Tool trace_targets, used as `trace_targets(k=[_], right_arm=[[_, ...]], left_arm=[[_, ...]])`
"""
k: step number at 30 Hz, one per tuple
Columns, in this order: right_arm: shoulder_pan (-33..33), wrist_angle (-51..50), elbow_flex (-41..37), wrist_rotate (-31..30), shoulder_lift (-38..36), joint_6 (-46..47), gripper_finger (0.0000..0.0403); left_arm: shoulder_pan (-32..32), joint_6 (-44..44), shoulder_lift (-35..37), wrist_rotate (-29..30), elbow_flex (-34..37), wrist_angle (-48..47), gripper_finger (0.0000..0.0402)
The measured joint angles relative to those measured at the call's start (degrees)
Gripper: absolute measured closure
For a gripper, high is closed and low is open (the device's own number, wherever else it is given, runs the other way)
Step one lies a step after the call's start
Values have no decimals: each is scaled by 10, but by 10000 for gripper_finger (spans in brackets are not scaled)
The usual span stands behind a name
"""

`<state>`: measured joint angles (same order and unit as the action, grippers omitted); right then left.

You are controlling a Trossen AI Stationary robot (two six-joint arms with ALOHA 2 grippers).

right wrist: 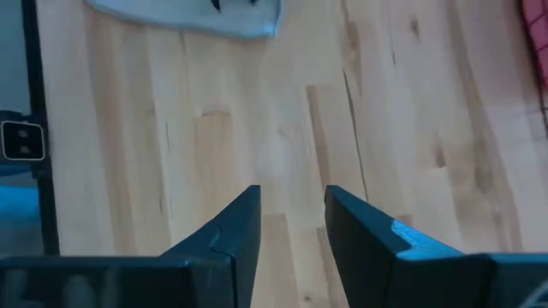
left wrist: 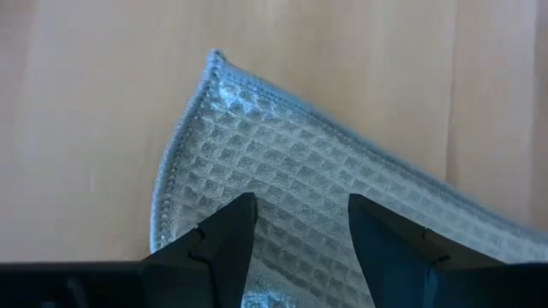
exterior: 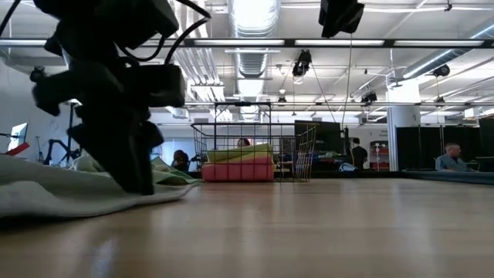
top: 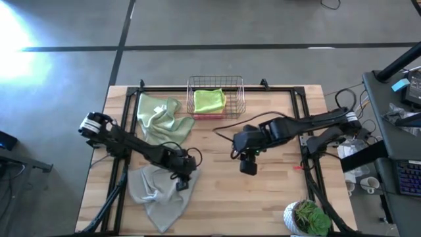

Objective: Fold microfiber towels
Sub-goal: Fold the gray microfiber cloth

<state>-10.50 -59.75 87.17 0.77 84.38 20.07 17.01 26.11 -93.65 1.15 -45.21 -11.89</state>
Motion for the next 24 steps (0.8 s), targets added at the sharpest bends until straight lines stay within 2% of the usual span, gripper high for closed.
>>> trace_targets(k=[6, 14, 18, 24], right_arm=[[0, -1, 0, -3, -18, -7, 282], [0, 8, 0, -5, -25, -7, 282], [0, 27, 0, -5, -18, -7, 282], [0, 62, -4, -5, 4, -7, 282]], left_arm=[[-15, -28, -2, 68, 3, 84, 226], [-31, -24, -9, 70, -12, 118, 226], [-30, 0, 22, 69, -41, 85, 226], [-11, 31, 93, 69, -82, -70, 226]])
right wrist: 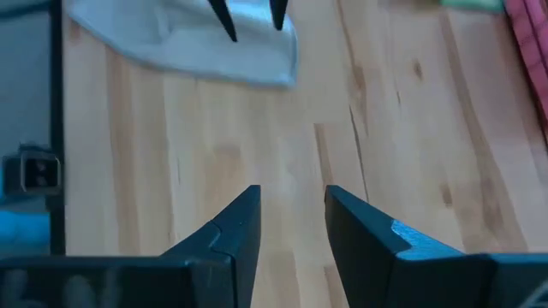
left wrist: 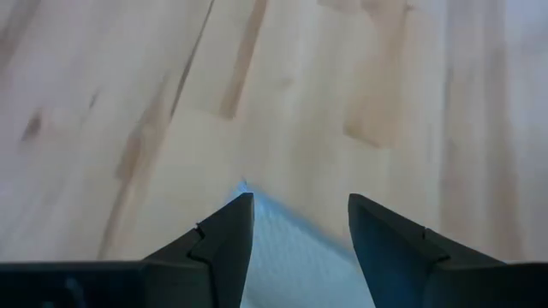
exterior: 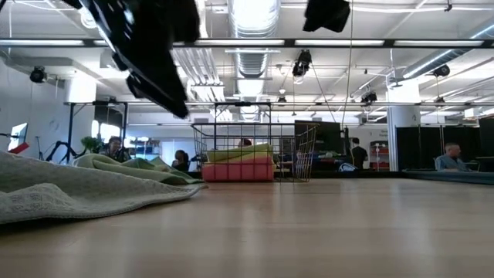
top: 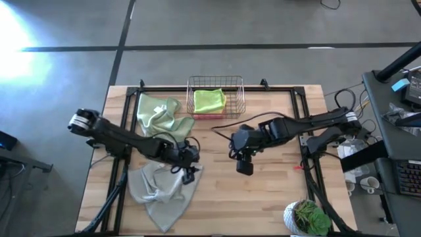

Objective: Fold microfiber towels
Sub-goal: Fold the gray microfiber cloth

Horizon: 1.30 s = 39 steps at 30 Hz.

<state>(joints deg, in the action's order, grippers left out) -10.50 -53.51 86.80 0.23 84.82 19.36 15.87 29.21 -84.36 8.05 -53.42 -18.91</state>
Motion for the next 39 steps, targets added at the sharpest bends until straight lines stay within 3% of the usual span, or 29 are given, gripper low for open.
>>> trace_targets(k=[7, 15, 24, 32, 39], right_arm=[[0, 74, -1, 2, 48, 1, 282], [0, 142, -1, 10, 118, -15, 282], [0, 167, -1, 77, 181, -183, 282], [0, 230, -1, 76, 224, -369, 282], [0, 290, -1, 72, 261, -514, 282]], left_arm=[[70, 49, 54, -15, -7, -92, 226], [176, 168, 60, -21, -6, -162, 226], [261, 260, 54, -26, -7, -144, 226], [296, 350, 26, -56, -19, -117, 226], [300, 380, -46, -95, -84, -121, 226]])
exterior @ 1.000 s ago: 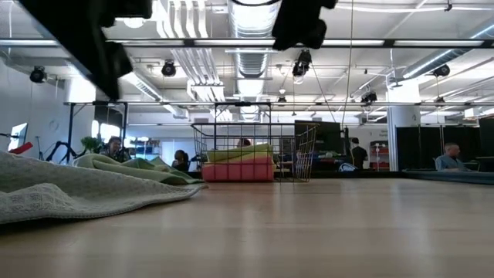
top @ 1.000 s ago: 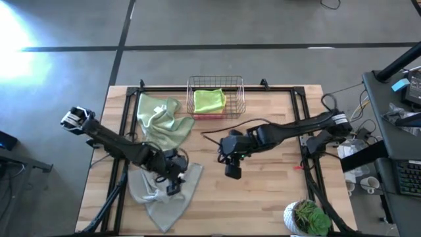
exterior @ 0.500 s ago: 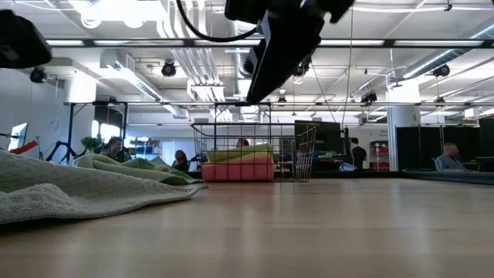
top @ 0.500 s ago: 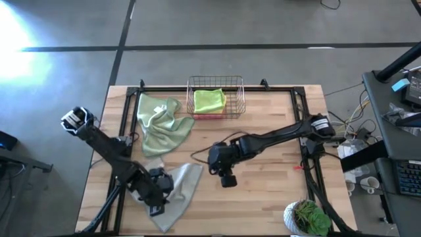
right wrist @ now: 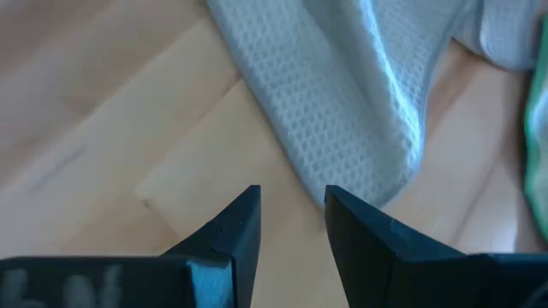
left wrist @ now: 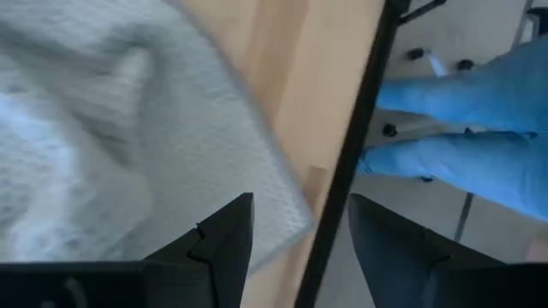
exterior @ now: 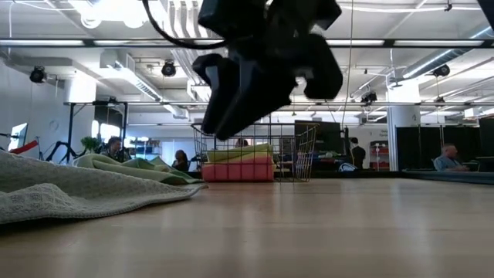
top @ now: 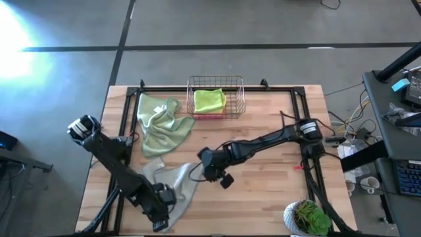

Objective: Fold microfiber towels
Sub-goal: Fold the gray microfiber cloth

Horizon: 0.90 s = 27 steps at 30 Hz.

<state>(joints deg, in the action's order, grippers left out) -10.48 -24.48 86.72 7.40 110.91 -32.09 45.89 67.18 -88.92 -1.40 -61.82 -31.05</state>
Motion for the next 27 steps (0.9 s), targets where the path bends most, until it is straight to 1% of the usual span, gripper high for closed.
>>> trace_targets(k=[2, 4, 7, 9, 18, 21, 27], right_arm=[[0, 9, 0, 0, 11, -23, 282], [0, 17, 0, -4, 22, -42, 282], [0, 25, 2, -32, 37, -59, 282], [2, 25, 8, -40, 47, -66, 282], [18, 26, 45, -40, 76, -77, 282], [24, 21, 57, -26, 90, -76, 282], [32, 5, 59, -17, 102, -76, 282]], left_arm=[[3, 0, -23, -15, -24, 0, 226], [9, 1, -42, -18, -42, -13, 226], [16, 11, -66, -20, -68, -35, 226], [21, 28, -76, -20, -78, -39, 226], [41, 32, -150, -20, -125, -36, 226], [42, 35, -171, -19, -134, -39, 226], [45, 89, -190, -20, -131, -43, 226]])
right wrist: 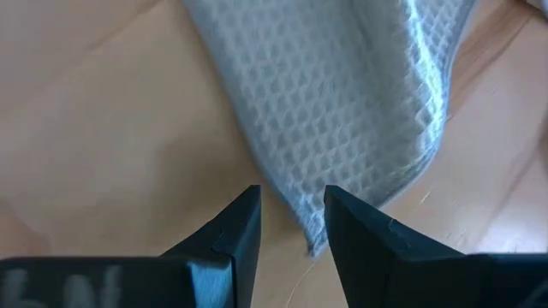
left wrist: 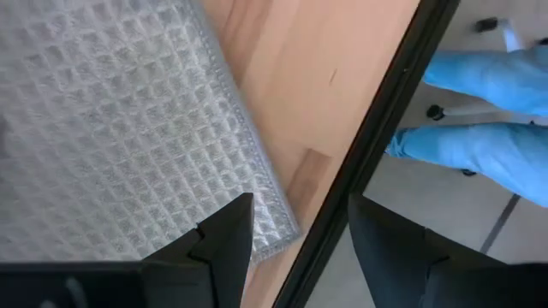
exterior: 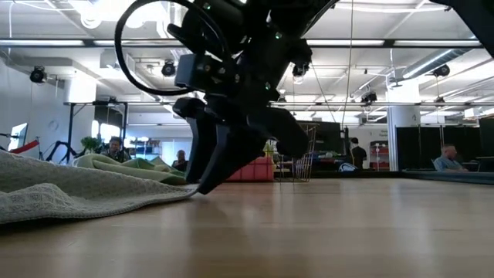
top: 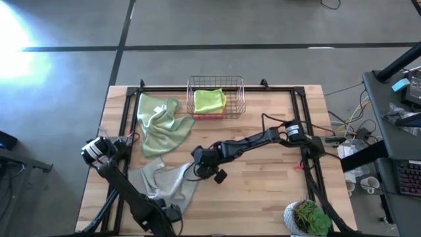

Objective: Fold microfiber towels
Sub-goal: Fold the gray microfiber cloth

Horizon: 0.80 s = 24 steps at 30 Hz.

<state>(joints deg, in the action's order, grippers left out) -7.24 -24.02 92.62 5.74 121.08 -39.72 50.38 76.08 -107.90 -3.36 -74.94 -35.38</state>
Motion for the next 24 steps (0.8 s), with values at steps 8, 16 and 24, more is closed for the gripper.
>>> trace_targets(k=[8, 16, 24], right_arm=[[17, 8, 0, 8, 1, -3, 282], [29, 1, 0, 41, 7, 14, 282], [26, 21, 9, 52, 15, 9, 282]], left_arm=[[3, 1, -28, 0, 3, -4, 226], [2, 1, -55, -2, 0, -20, 226], [-3, -21, -56, -1, 2, -31, 299]])
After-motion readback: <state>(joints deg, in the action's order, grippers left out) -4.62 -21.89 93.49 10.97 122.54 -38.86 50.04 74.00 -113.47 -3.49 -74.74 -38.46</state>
